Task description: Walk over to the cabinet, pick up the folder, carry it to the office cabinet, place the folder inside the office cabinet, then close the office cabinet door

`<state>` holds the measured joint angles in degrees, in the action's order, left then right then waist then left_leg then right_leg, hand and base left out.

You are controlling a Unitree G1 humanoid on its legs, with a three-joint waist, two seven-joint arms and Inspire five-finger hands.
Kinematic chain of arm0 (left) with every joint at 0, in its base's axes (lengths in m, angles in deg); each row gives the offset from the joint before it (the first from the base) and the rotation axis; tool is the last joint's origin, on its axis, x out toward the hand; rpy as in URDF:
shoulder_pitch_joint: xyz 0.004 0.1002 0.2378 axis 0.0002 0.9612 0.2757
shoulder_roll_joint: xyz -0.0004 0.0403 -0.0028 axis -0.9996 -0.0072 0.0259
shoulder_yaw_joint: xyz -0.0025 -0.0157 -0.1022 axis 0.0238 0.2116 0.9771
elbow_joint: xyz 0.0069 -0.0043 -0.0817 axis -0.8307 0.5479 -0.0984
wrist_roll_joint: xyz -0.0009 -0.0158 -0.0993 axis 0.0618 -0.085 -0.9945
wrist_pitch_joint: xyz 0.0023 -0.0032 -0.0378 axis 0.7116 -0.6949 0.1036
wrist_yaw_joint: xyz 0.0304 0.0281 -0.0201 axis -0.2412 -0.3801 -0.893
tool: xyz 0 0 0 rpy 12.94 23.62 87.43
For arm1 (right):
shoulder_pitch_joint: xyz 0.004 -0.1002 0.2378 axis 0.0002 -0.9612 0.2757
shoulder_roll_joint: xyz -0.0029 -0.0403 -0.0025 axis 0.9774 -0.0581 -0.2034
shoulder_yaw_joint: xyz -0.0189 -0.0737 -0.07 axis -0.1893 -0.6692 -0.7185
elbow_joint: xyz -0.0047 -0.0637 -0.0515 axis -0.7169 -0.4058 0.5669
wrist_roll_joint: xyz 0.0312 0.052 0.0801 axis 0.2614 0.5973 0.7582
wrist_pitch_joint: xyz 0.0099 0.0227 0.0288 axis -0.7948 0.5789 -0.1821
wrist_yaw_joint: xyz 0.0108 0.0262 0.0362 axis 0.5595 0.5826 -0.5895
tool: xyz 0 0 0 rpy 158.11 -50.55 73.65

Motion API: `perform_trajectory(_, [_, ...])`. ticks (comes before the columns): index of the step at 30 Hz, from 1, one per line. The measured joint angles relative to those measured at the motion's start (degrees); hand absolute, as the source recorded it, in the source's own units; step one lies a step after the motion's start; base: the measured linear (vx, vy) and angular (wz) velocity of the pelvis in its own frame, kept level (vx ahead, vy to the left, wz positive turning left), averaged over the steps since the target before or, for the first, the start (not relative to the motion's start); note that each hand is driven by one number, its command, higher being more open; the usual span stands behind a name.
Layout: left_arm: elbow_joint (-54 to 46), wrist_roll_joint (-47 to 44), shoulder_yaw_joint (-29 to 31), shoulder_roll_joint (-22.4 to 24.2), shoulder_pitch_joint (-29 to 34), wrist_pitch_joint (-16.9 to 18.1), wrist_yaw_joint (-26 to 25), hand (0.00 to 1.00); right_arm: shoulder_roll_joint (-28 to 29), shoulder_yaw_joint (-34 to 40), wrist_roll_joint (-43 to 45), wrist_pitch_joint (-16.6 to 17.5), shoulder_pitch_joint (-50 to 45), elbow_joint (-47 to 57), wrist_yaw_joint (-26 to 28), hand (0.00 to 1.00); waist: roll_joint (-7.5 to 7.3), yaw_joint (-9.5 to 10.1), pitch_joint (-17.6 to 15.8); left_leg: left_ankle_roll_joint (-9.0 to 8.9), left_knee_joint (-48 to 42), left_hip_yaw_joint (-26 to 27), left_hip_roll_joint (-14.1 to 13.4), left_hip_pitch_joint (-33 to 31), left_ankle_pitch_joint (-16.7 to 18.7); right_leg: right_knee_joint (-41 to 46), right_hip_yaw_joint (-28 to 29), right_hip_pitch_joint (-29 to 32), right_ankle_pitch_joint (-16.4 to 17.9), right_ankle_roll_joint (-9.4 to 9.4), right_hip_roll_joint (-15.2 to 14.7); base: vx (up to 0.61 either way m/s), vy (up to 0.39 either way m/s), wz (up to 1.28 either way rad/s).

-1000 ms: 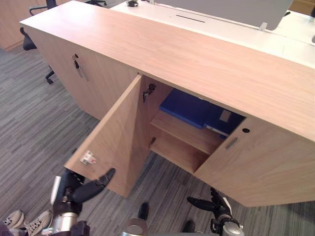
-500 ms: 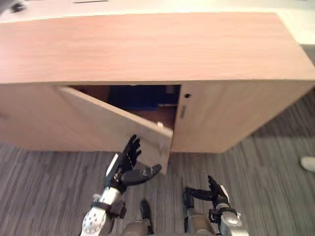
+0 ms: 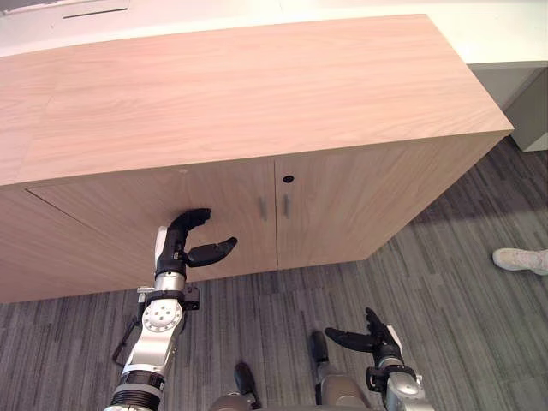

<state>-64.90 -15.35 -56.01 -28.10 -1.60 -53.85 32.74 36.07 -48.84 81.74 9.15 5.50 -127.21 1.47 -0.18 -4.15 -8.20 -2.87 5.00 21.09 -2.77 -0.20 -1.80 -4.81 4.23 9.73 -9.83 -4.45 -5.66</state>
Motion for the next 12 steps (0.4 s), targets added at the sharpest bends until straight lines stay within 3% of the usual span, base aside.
perform_trajectory(6, [0.18,-1.76,-0.03,4.49,11.09,-0.02,4.31,1.0,-0.13,4.08,0.26,-0.22,-0.04,0.0,-0.61,1.0,-0.1,0.01,0.29,-0.12,0.0,-0.08,-0.29,1.04,0.33,-0.02,-0.16,-1.04,0.6,-0.03,0.29,0.0,-0.005,0.0])
perform_trajectory(12, [12.29,-2.84,2.14,5.49,17.31,-2.13,8.41,1.0,-1.37,6.21,-2.33,-0.85,-0.5,0.02,-1.55,1.0,-0.12,0.76,1.97,-0.22,0.0,-0.51,-0.37,1.92,0.78,-0.03,-0.65,-2.01,1.19,-0.33,0.27,0.01,-0.021,0.03])
